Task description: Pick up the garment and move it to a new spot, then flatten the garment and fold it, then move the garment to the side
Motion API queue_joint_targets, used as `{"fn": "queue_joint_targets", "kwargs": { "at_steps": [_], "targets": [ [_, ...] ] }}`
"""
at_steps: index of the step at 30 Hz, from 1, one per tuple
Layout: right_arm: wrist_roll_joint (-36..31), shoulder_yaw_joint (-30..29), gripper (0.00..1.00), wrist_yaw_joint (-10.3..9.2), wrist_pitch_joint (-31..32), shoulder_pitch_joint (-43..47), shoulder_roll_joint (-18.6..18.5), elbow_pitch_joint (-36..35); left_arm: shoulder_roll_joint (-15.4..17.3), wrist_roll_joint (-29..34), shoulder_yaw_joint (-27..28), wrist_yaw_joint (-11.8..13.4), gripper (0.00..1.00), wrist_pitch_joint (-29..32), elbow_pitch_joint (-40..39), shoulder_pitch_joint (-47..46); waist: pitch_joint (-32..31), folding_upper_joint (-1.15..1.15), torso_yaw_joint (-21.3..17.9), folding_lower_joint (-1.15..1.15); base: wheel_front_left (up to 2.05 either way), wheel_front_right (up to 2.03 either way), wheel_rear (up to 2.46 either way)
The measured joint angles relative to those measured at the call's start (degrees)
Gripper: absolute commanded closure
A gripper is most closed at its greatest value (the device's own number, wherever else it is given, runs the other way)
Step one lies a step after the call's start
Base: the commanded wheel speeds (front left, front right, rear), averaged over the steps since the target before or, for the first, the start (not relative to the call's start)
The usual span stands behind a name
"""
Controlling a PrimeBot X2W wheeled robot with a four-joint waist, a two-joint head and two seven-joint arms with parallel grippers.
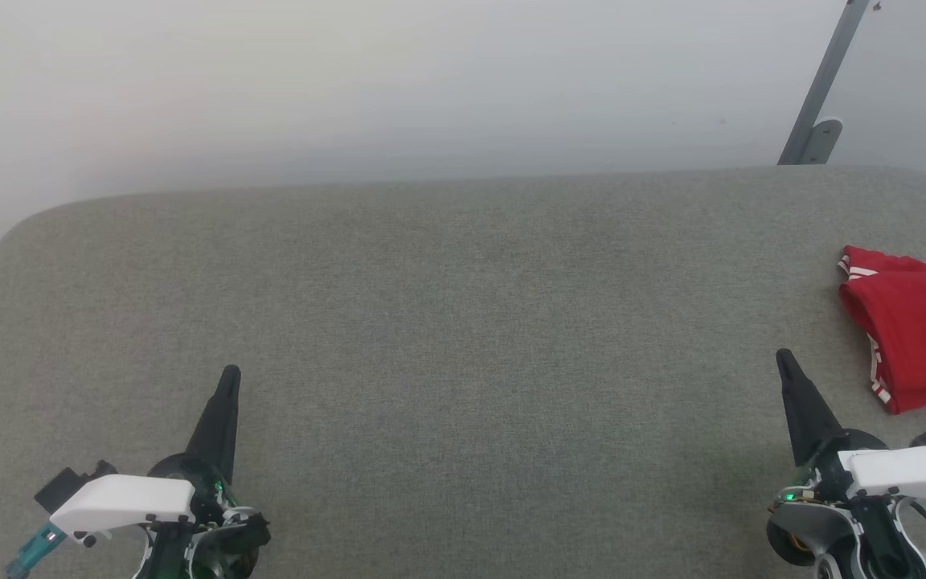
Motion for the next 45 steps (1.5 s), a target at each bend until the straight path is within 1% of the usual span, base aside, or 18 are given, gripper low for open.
{"fn": "queue_joint_targets", "kwargs": {
  "at_steps": [45],
  "targets": [
    [0.0,0.01,1.0,-0.01,0.04,0.01,0.0,-0.02,-0.01,0.0,-0.02,0.0,1.0,0.0,0.0,-0.01,0.0,0.0,0.0,0.0,0.0,0.0,0.0]
  ]
}}
